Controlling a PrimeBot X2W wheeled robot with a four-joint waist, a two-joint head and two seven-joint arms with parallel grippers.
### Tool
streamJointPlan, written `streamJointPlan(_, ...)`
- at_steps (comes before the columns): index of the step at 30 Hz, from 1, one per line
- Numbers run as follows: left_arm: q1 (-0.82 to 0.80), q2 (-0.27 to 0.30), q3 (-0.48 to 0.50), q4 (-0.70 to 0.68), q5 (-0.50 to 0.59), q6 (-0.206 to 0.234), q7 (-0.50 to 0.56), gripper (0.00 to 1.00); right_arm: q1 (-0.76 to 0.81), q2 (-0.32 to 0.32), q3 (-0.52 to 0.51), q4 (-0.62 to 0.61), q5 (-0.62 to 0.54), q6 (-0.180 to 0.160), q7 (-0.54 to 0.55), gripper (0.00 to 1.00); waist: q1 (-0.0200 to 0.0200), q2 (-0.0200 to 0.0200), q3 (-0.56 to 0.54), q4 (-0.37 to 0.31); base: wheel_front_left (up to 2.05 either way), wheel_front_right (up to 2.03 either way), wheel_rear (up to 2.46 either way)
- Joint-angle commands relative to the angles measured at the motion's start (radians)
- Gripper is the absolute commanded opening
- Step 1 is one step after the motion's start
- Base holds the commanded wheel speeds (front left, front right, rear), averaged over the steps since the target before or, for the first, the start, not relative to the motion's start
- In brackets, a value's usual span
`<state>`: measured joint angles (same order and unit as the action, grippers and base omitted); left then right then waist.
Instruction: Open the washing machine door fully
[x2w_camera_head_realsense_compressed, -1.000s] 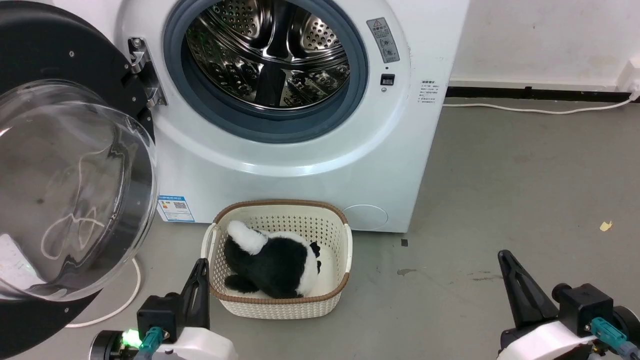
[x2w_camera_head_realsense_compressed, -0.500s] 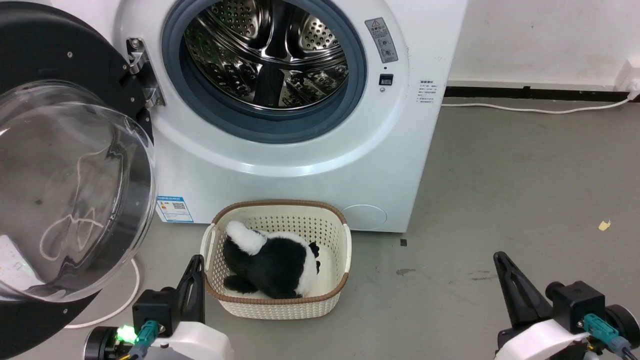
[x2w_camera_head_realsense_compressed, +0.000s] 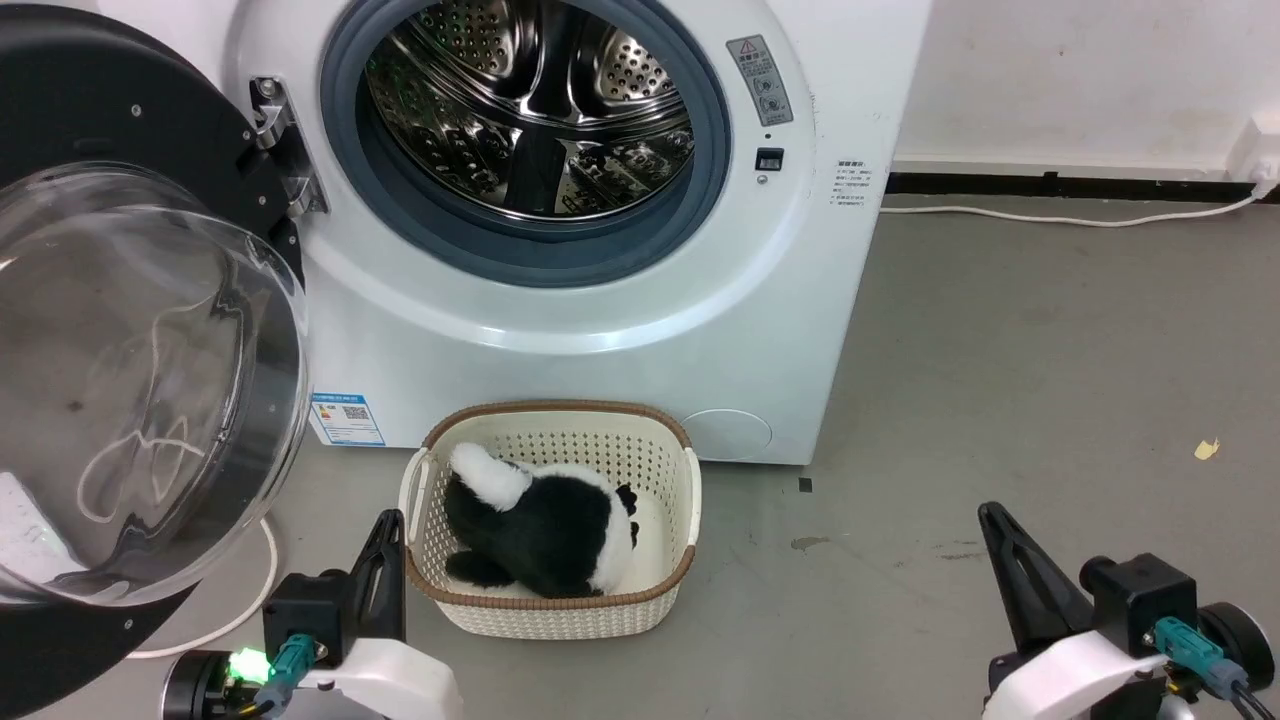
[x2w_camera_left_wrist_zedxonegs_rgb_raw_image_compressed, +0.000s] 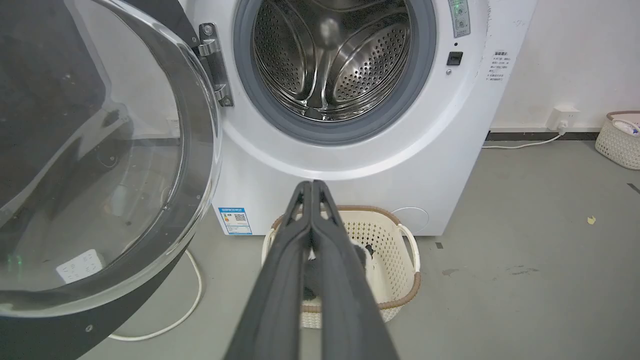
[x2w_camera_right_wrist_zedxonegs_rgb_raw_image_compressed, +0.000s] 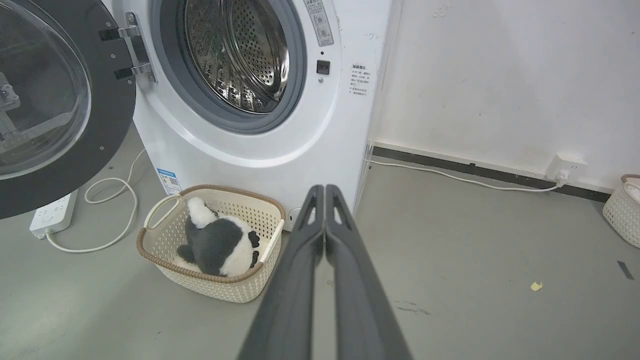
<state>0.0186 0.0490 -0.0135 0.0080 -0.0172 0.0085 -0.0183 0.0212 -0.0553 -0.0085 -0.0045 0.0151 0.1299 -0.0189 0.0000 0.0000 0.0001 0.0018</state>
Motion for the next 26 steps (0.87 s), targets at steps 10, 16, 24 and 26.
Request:
streamJointPlan(10, -0.019, 0.001, 0.014, -0.008, 0.017, -0.009, 0.018, 0.0, -0.021, 0.005, 0.009, 0.005, -0.015, 0.001, 0.019, 0.0, 0.0, 0.0, 0.0, -0.002, 0.0, 0.0, 0.0)
streamJointPlan(16, -0.019, 0.001, 0.014, -0.008, 0.017, -0.009, 0.018, 0.0, -0.021, 0.005, 0.009, 0.005, -0.015, 0.001, 0.019, 0.0, 0.0, 0.0, 0.0, -0.002, 0.0, 0.0, 0.0)
streamJointPlan(24, -0.019, 0.001, 0.014, -0.008, 0.017, -0.009, 0.018, 0.0, -0.021, 0.005, 0.009, 0.005, -0.015, 0.001, 0.019, 0.0, 0.0, 0.0, 0.0, -0.002, 0.0, 0.0, 0.0)
streamJointPlan(26, -0.019, 0.001, 0.014, -0.008, 0.017, -0.009, 0.018, 0.0, -0.021, 0.005, 0.009, 0.005, -0.015, 0.001, 0.019, 0.0, 0.0, 0.0, 0.0, -0.002, 0.0, 0.0, 0.0)
